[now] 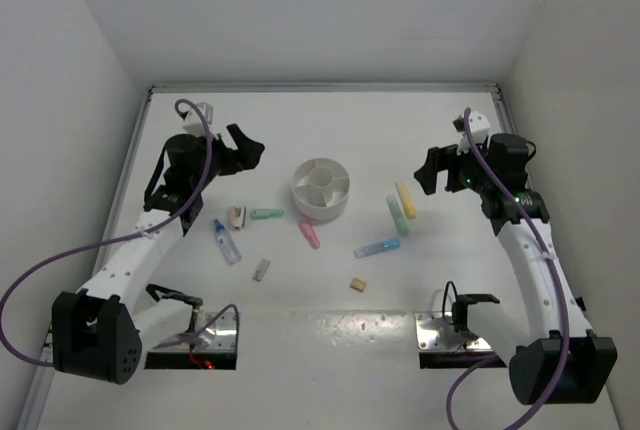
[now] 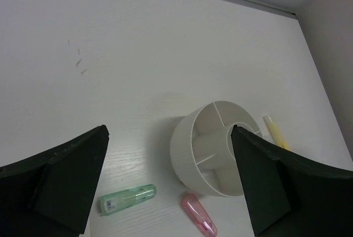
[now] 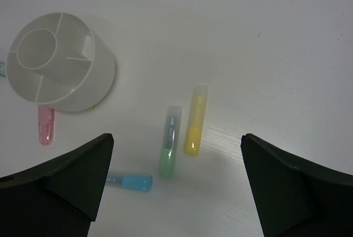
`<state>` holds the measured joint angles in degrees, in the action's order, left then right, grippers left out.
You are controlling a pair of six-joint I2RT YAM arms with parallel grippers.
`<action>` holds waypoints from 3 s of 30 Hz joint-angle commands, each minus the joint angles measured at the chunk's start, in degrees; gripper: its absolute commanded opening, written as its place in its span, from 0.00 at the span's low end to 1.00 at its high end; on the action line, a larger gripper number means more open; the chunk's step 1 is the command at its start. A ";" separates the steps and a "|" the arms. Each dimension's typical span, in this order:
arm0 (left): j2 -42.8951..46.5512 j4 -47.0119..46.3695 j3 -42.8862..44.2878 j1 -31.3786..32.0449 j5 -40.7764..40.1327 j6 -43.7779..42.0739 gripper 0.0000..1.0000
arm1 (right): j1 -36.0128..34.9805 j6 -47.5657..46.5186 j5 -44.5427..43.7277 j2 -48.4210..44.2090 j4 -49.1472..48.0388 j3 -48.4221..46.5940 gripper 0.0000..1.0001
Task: Sort the stationery into containers
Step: Pick up the pen from the center of the board.
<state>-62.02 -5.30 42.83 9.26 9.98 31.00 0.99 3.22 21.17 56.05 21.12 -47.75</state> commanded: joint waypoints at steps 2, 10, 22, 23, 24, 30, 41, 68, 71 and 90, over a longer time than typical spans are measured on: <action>1.55 -2.70 1.56 -0.20 2.06 0.72 1.00 | 0.15 -1.28 3.07 -1.20 -0.73 -2.18 1.00; -0.65 -2.70 4.10 -0.20 6.62 -0.42 0.92 | 0.15 -4.36 7.13 -3.58 -0.73 -0.42 0.95; -6.01 8.80 10.08 4.88 7.19 -7.09 0.68 | -0.38 -8.31 17.93 -1.21 3.92 -1.12 0.89; -6.01 10.47 10.60 7.50 5.16 -8.14 0.80 | -0.38 -10.41 19.60 -0.43 4.62 -1.12 0.89; -6.53 13.44 11.13 8.57 3.49 -9.72 0.81 | -1.08 -12.17 23.96 0.28 7.41 -1.73 0.89; -5.31 15.41 11.75 11.31 -3.56 -10.26 0.83 | -2.57 -20.01 31.58 6.51 14.57 -4.28 0.80; -5.31 17.78 12.28 11.31 -14.02 -5.87 0.83 | -8.28 -13.16 -2.08 30.05 8.85 -9.38 0.34; -5.31 17.78 12.28 11.31 -11.12 -5.87 0.83 | -13.65 -6.65 -23.18 46.50 1.99 -16.76 0.53; -5.31 17.78 12.28 11.31 -11.12 -5.87 0.83 | -13.65 -6.65 -23.37 49.23 1.99 -18.43 0.52; -4.25 17.78 12.28 11.31 -11.12 -5.87 0.83 | -13.65 -5.60 -19.15 59.26 7.88 -22.82 0.42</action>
<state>-68.23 13.30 52.77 20.34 -1.48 24.67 -12.21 -2.98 -0.03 112.40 26.44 -69.95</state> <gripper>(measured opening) 0.827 0.429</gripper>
